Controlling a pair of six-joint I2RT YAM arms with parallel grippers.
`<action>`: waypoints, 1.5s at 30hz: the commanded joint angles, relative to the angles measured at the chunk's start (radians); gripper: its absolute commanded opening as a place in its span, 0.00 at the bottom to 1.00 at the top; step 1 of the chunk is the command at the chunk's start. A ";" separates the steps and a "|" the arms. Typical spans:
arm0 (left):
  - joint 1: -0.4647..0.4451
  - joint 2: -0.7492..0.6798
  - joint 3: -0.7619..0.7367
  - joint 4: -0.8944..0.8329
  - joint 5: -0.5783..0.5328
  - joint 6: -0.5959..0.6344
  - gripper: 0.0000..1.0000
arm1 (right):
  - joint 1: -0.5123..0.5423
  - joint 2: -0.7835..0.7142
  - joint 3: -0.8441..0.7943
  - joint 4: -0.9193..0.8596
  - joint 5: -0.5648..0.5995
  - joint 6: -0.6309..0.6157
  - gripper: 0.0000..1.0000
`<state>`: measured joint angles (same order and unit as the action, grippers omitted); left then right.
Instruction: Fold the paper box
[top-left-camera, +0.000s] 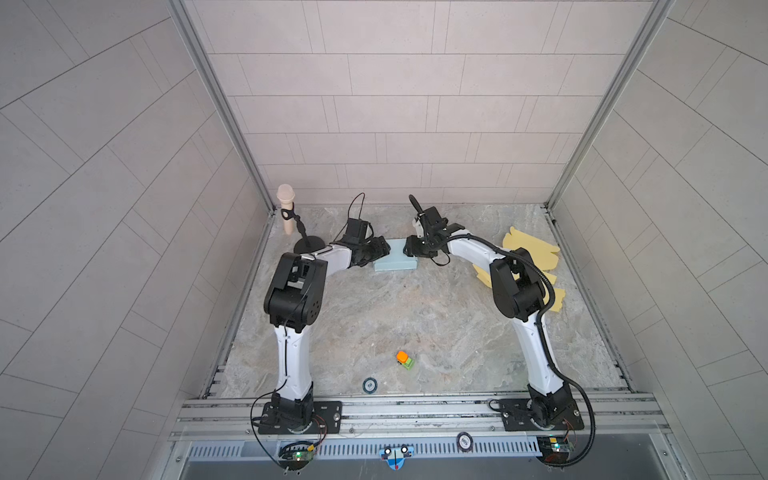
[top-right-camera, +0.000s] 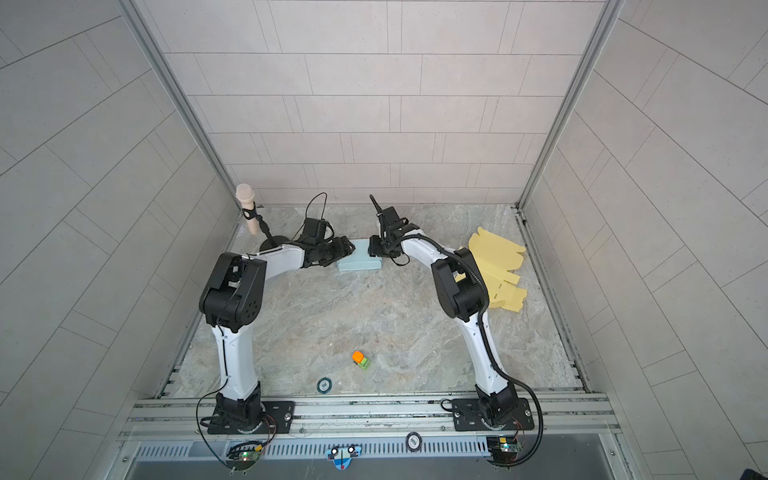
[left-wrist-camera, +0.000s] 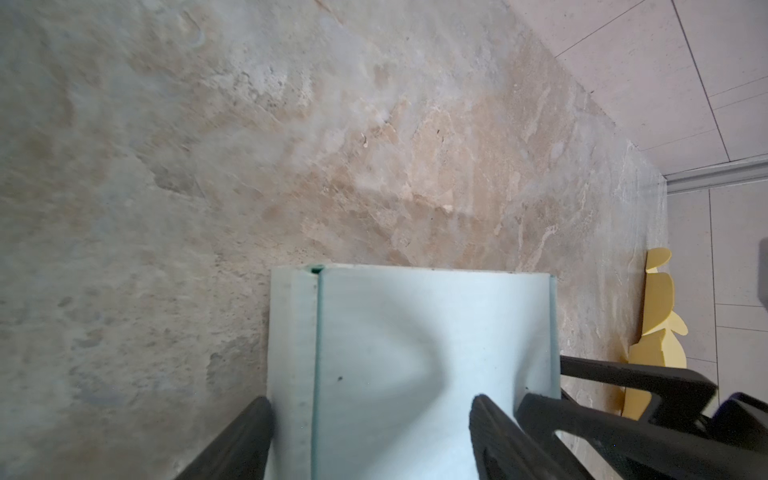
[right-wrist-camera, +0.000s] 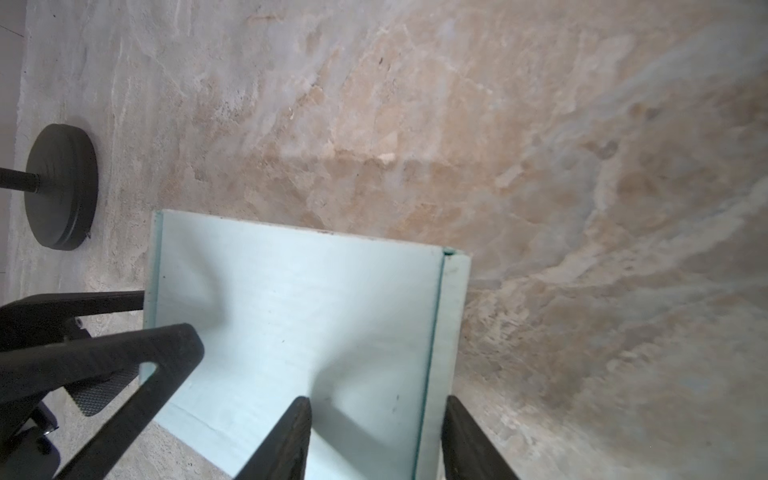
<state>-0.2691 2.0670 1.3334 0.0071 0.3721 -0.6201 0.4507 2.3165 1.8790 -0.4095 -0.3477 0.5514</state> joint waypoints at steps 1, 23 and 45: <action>-0.013 0.036 0.039 0.015 0.064 0.003 0.78 | 0.026 0.044 0.047 0.039 -0.084 0.027 0.53; -0.001 0.117 0.156 -0.029 0.049 0.025 0.78 | 0.019 0.144 0.204 0.001 -0.086 0.052 0.56; 0.055 0.022 0.060 0.024 0.053 -0.003 1.00 | -0.015 0.041 0.107 0.021 -0.023 0.059 0.86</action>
<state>-0.2253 2.1448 1.4250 0.0223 0.4129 -0.6216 0.4389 2.4306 2.0136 -0.3893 -0.3836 0.6086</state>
